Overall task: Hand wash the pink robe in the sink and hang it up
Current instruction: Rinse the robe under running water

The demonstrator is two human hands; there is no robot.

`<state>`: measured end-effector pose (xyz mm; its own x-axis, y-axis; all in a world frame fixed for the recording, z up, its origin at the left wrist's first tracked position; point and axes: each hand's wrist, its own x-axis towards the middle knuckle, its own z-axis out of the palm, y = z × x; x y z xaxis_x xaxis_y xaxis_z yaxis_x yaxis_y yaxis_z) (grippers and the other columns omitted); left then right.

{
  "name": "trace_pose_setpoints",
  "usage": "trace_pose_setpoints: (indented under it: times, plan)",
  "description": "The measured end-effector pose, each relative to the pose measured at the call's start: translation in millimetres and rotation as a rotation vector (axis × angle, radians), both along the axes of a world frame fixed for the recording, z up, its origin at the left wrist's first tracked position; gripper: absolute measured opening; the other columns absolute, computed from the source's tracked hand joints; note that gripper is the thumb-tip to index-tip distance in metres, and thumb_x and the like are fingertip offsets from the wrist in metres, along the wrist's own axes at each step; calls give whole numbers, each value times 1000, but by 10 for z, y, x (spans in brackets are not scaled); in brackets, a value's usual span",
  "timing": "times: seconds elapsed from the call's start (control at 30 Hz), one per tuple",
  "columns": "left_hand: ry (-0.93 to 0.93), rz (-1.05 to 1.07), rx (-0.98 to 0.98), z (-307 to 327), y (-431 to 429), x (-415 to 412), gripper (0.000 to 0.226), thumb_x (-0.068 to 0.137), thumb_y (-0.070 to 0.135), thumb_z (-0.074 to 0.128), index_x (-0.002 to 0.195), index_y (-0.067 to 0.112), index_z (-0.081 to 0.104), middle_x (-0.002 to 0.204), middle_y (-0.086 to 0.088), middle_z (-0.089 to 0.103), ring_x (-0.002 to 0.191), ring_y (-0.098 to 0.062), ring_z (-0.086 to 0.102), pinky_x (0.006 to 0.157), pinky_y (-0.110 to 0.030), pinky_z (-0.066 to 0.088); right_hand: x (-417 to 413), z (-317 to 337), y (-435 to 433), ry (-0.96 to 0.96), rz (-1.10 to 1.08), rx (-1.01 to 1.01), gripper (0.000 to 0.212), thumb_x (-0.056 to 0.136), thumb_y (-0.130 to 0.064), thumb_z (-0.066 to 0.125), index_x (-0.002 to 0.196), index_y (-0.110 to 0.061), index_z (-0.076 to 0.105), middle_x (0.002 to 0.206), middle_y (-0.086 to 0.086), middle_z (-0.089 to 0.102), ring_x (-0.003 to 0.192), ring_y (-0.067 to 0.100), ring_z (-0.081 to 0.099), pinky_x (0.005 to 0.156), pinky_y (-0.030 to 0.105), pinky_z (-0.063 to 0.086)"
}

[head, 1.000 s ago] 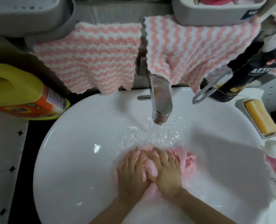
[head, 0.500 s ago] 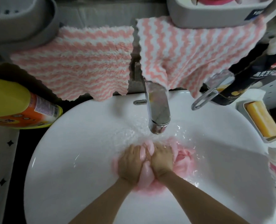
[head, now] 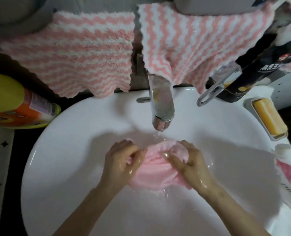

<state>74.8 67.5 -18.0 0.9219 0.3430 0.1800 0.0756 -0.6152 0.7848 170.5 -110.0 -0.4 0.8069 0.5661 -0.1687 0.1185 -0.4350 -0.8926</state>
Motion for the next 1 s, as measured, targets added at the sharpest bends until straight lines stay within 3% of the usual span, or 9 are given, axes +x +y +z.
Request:
trace_pose_setpoints:
  times: [0.1, 0.2, 0.33, 0.43, 0.53, 0.6, 0.8, 0.93, 1.0]
  plan:
    - [-146, -195, 389, -157, -65, -253, 24, 88, 28, 59, 67, 21, 51, 68, 2, 54, 68, -18, 49, 68, -33, 39, -151, -253, -231, -680, 293, -161, 30, 91, -49, 51, 95, -20, 60, 89, -6, 63, 95, 19, 52, 82, 33, 34]
    - [62, -405, 590, -502, -103, -542, 27, 92, 48, 46, 82, 25, 56, 85, 5, 59, 84, -19, 54, 87, -39, 36, -380, -540, -363, -797, 545, -321, 38, 78, -49, 63, 108, -26, 58, 103, -4, 58, 100, 23, 51, 90, 49, 37]
    - [254, -471, 601, -529, -133, -644, 36, 79, 63, 51, 86, 31, 66, 90, 13, 62, 90, -14, 55, 104, -60, 24, -453, -558, -375, -634, 615, -374, 50, 75, -67, 58, 111, -34, 64, 110, -12, 60, 113, 15, 55, 103, 65, 28]
    - [148, -144, 330, -299, -90, -467, 28, 89, 51, 45, 92, 30, 63, 88, 14, 64, 88, -10, 58, 95, -34, 35, -298, -369, -334, -474, 168, -138, 23, 83, -40, 63, 102, -29, 69, 113, -13, 62, 112, 13, 56, 100, 50, 37]
    - [254, 255, 168, -377, 37, -274, 35, 85, 42, 44, 104, 17, 60, 100, -1, 62, 96, -17, 51, 86, -30, 37, -34, -323, -295, -280, -330, -369, 34, 86, -42, 48, 110, -28, 67, 120, 0, 57, 109, 24, 53, 95, 32, 32]
    - [432, 362, -17, -527, 51, -168, 53, 82, 54, 41, 109, 12, 59, 107, -7, 61, 103, -23, 52, 92, -35, 42, 56, -426, -218, 41, -436, -463, 30, 91, -38, 52, 119, -31, 61, 123, 3, 50, 108, 27, 54, 94, 31, 33]
    - [815, 329, -529, -482, -15, 291, 40, 96, 45, 43, 76, 15, 60, 82, -4, 58, 78, -16, 51, 73, -27, 35, 136, -546, 183, 518, -416, -176, 37, 92, -50, 52, 91, -18, 71, 81, -4, 65, 71, 14, 58, 68, 30, 46]
    - [597, 162, -778, -231, -124, 243, 24, 89, 25, 63, 70, 10, 58, 70, -3, 48, 64, -9, 44, 61, -27, 33, 61, -383, 161, 555, -303, 28, 24, 94, -39, 53, 98, -29, 74, 94, -20, 65, 91, 5, 57, 80, 19, 41]
    - [475, -9, -548, -249, -184, 57, 12, 82, 25, 70, 85, 16, 62, 84, 7, 57, 73, 0, 52, 70, -19, 40, -118, -333, 101, 385, -177, 7, 19, 95, -35, 52, 102, -39, 69, 101, -22, 62, 98, -1, 57, 85, 13, 38]
